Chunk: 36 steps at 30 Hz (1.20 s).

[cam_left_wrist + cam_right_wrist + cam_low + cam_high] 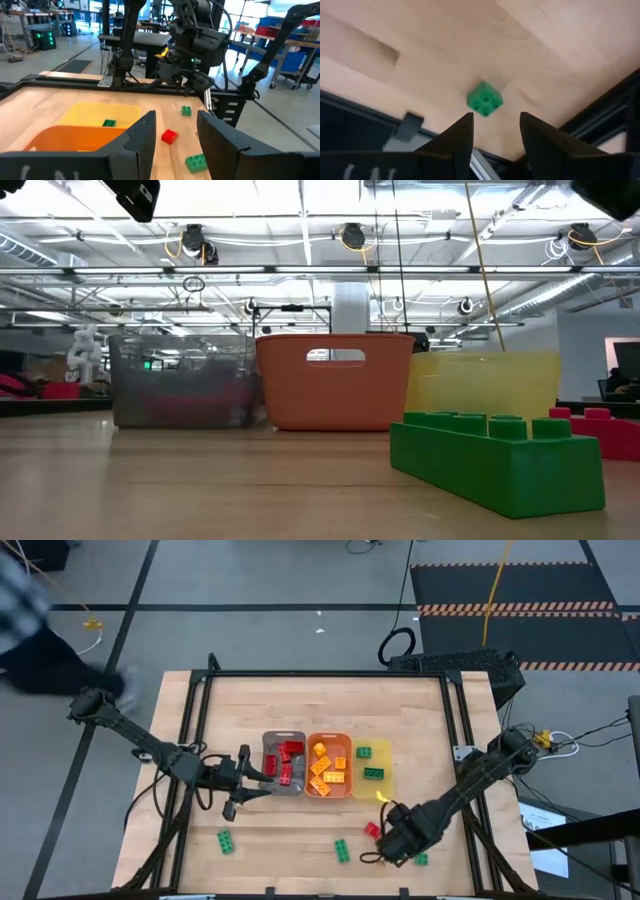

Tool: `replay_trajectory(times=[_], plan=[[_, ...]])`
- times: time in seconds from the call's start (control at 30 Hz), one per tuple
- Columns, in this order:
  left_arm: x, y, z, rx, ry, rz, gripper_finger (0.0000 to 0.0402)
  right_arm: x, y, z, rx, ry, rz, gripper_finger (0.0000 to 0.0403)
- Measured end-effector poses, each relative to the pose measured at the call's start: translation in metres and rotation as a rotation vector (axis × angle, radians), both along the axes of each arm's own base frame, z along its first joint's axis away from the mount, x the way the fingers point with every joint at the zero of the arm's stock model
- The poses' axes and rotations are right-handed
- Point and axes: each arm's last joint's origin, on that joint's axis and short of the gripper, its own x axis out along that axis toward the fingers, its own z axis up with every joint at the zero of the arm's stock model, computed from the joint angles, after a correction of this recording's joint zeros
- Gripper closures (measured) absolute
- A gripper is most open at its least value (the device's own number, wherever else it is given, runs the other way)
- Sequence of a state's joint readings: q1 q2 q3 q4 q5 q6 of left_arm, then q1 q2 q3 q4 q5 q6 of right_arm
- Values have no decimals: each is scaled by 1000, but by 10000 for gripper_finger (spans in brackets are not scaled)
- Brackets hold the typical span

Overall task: Sort & place blocks by color
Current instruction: Put the green game piece into the yellow bin

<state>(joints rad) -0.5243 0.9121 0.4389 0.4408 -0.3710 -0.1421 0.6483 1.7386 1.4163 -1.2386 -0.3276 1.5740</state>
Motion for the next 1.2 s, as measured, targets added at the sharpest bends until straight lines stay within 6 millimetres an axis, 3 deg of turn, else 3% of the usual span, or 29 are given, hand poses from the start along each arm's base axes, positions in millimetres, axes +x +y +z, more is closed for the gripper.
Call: replay_trajectory(times=[0.2, 0.53, 0.7, 0.97, 1.2], plan=[[-2, 1, 2, 1, -9, -2, 259, -9, 15, -24, -1, -24, -104, 240], [-2, 1, 3, 25, -20, -4, 259, -24, 25, -43, -17, -5, -184, 142], [-2, 1, 3, 24, -24, -4, 259, -33, 28, -58, -18, -2, -213, 113], [-2, 1, 4, 20, -28, -4, 259, -46, 30, -88, 21, -22, -281, 113], [-2, 1, 3, 22, -25, -5, 259, -49, 29, -94, 37, -29, -294, 130]])
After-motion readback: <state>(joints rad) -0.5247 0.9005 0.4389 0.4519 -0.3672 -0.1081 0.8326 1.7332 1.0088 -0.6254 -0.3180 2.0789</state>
